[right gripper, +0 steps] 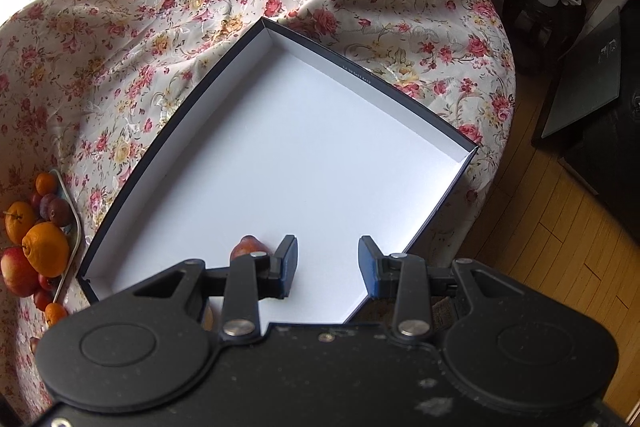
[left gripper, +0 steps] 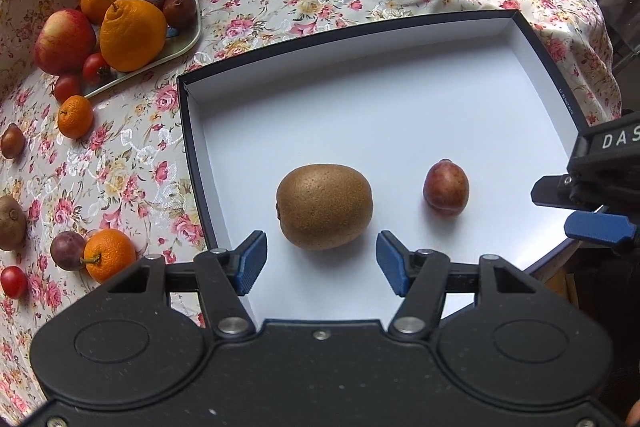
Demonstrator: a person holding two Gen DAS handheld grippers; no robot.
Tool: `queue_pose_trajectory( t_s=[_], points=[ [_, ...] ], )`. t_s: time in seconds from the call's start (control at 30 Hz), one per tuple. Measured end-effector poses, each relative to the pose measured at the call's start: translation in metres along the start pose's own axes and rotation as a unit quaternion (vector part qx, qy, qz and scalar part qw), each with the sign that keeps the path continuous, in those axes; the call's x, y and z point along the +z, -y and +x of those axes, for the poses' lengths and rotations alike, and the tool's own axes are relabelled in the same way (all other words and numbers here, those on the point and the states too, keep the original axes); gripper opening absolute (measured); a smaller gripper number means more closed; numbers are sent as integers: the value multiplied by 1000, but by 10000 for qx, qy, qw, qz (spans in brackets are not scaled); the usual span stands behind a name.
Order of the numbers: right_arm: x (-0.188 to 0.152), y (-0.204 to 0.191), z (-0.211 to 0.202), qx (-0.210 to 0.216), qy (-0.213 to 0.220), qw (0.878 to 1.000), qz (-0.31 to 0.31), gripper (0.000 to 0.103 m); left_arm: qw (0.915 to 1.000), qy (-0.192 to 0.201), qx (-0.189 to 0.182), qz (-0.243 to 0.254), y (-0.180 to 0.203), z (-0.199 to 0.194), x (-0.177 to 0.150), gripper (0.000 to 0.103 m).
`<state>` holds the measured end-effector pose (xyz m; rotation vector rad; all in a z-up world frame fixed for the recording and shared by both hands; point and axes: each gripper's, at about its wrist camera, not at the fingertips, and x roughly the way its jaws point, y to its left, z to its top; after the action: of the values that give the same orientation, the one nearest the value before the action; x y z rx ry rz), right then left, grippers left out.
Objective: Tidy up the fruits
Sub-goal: 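Lower and release the kiwi and red pear into the white box, then move the left tool to the mandarin while the right tool approaches the plum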
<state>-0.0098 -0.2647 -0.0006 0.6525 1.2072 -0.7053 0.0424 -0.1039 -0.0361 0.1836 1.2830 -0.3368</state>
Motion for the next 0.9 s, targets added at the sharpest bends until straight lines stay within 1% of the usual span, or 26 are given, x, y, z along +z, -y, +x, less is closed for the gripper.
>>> queue_pose_trajectory(
  t_s=[0.1,0.27,0.43,0.67,0.9],
  points=[
    [-1,-5,3,-190,-131,9997,2,37,10000,-14,-26,22,-4,-2,-1,64],
    [-6,-13,9,-228,-435,9987,124,37,10000,-4,-34,-14,-15,-9,-3,64],
    [-12,-27,9,-439,-516,9977,19,37,9999,-32,-40,-160,-34,-16,-3,64],
    [-24,-50,9,-394,-687,9969,10,37,9990,-8,52,-439,-69,-26,-4,64],
    [-42,-92,4,-285,-690,9966,-358,37,9966,43,231,-785,-114,-36,-6,64]
  ],
)
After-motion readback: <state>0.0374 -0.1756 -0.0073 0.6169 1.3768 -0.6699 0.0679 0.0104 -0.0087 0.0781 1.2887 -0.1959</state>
